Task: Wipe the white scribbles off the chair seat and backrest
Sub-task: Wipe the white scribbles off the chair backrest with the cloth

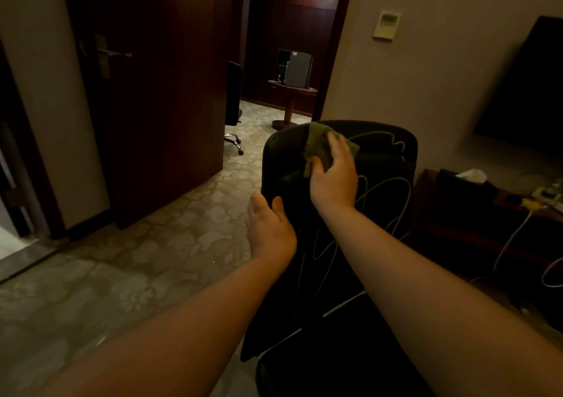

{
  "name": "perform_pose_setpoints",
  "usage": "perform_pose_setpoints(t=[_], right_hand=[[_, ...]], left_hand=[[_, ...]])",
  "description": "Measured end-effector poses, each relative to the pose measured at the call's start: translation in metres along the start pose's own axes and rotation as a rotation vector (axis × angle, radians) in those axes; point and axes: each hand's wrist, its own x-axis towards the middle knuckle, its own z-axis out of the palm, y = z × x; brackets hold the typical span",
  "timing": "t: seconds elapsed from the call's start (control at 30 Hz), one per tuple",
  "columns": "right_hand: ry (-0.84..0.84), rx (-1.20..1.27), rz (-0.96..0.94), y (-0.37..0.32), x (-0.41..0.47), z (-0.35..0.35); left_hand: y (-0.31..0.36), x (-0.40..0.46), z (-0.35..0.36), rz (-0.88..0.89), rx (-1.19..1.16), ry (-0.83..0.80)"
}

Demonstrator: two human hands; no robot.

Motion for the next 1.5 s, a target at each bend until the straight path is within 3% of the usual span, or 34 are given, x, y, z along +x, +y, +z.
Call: perform_pose_setpoints(t=[0.07, 0.1, 0.3, 0.4, 0.53, 0.6, 0.77, 0.9, 1.03, 1.2, 1.37, 1.43, 1.5], right_hand=[[-0.082, 0.034, 0.153, -0.004, 0.012, -0.001], [-0.134, -0.002, 0.125, -0.006, 0.011, 0.000], [-0.353, -0.068, -0.368, -0.007, -0.039, 0.014], [-0.389, -0.091, -0.461, 0.002, -0.043, 0.016], [-0.366, -0.164, -0.526, 0.018, -0.016, 0.014], [-0.323, -0.211, -0.478, 0.027, 0.008, 0.013], [-0.143, -0.249, -0.109, 0.053, 0.085, -0.010], [-0.058, -0.282, -0.093, 0.074, 0.094, -0.009], [-0.096, -0.215, -0.295, 0.091, 0.050, 0.007], [-0.302, -0.162, -0.709, 0.154, -0.035, 0.017], [-0.401, -0.359, -1.024, 0.193, -0.057, 0.005], [-0.440, -0.441, -1.081, 0.187, -0.036, -0.006], [-0.388, -0.466, -0.986, 0.168, -0.003, -0.010]], left_hand=[[-0.001, 0.000, -0.002, -0.013, 0.022, 0.010], [-0.001, 0.001, -0.003, -0.019, 0.036, 0.010], [-0.006, 0.004, -0.001, -0.019, -0.006, 0.040], [-0.012, 0.014, 0.004, -0.076, -0.120, 0.051], [-0.007, 0.015, 0.006, 0.027, -0.020, 0.029], [-0.010, 0.020, 0.013, 0.036, 0.022, 0.040], [-0.011, 0.036, 0.029, 0.010, -0.013, -0.051], [-0.012, 0.047, 0.038, 0.026, -0.026, -0.097], [-0.022, 0.052, 0.044, 0.058, -0.050, -0.104], [-0.024, 0.056, 0.046, 0.028, -0.132, -0.173], [-0.023, 0.061, 0.043, 0.007, -0.176, -0.276], [-0.020, 0.063, 0.042, -0.029, -0.186, -0.316], [-0.018, 0.064, 0.043, -0.072, -0.201, -0.353]])
